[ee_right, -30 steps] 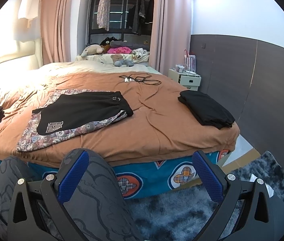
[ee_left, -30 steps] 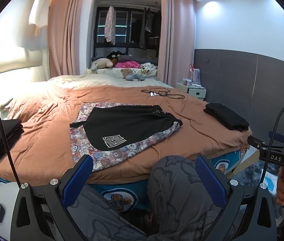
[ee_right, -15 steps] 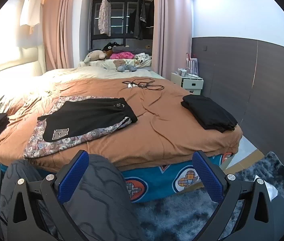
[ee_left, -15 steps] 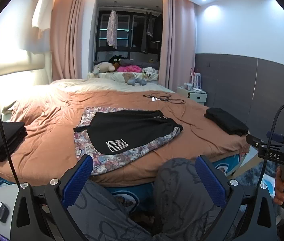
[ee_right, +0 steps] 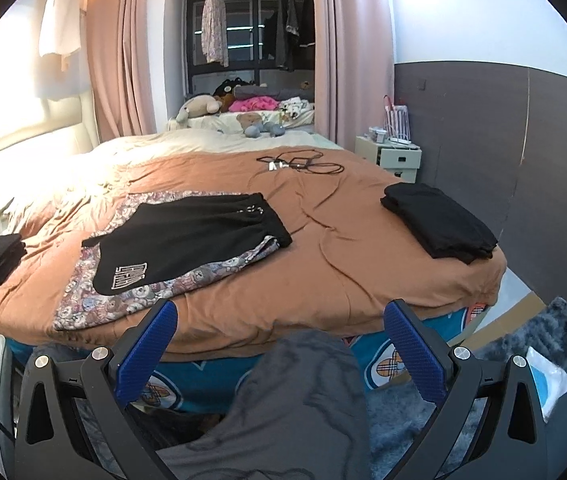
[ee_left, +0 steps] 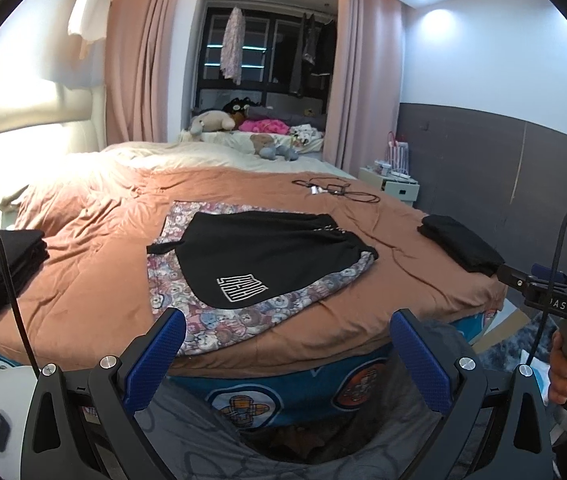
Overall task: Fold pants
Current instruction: 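Move both tools toward the black shorts' waistband and hem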
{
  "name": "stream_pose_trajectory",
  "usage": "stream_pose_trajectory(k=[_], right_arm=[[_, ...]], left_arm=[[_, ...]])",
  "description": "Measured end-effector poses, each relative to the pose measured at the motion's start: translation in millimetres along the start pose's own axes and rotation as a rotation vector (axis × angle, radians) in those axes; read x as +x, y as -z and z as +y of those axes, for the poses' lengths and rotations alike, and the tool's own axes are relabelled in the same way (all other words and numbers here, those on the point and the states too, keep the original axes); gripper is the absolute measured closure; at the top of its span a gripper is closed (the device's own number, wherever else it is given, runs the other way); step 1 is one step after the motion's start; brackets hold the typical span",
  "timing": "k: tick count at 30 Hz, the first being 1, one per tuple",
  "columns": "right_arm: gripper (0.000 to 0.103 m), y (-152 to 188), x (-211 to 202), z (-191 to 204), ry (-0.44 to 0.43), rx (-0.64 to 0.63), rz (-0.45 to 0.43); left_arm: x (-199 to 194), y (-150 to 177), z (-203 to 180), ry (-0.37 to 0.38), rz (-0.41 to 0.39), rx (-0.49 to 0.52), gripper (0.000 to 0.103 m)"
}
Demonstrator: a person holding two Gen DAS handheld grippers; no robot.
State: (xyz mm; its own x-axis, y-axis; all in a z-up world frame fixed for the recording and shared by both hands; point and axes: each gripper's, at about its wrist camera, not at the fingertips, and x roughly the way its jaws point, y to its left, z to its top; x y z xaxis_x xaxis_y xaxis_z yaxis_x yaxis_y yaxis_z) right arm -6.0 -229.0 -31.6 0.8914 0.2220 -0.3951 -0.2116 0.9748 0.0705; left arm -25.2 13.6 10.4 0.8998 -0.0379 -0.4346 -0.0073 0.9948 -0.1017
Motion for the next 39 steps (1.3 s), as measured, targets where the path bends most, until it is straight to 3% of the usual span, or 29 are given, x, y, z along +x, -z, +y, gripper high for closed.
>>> stream_pose_trajectory(k=[7, 14, 26, 37, 39], right_arm=[[0.000, -16.5, 36.0, -9.5, -0.058, 0.052, 0.031], [0.000, -30.1, 74.8, -15.2, -0.100, 0.041, 0.070], [0.000, -45.9, 133.9, -17.8, -0.122, 0.067, 0.099], [0.000, -52.3, 185.3, -19.1, -0.136, 0.042, 0.160], [0.000, -52.6, 195.1, -15.7, -0.132, 0.026, 0.181]], left_arm=[[23.9, -4.5, 24.6, -0.018, 0.011, -0.043, 0.000], [39.6, -9.0, 53.3, -0.167, -0.033, -0.097, 0.000], [91.8, -6.1, 91.6, -0.205, 0.084, -0.158, 0.000], [133.8, 20.0, 115.6, -0.300, 0.231, -0.192, 0.000], [137.8, 26.6, 123.4, -0.271, 0.253, -0.218, 0.000]])
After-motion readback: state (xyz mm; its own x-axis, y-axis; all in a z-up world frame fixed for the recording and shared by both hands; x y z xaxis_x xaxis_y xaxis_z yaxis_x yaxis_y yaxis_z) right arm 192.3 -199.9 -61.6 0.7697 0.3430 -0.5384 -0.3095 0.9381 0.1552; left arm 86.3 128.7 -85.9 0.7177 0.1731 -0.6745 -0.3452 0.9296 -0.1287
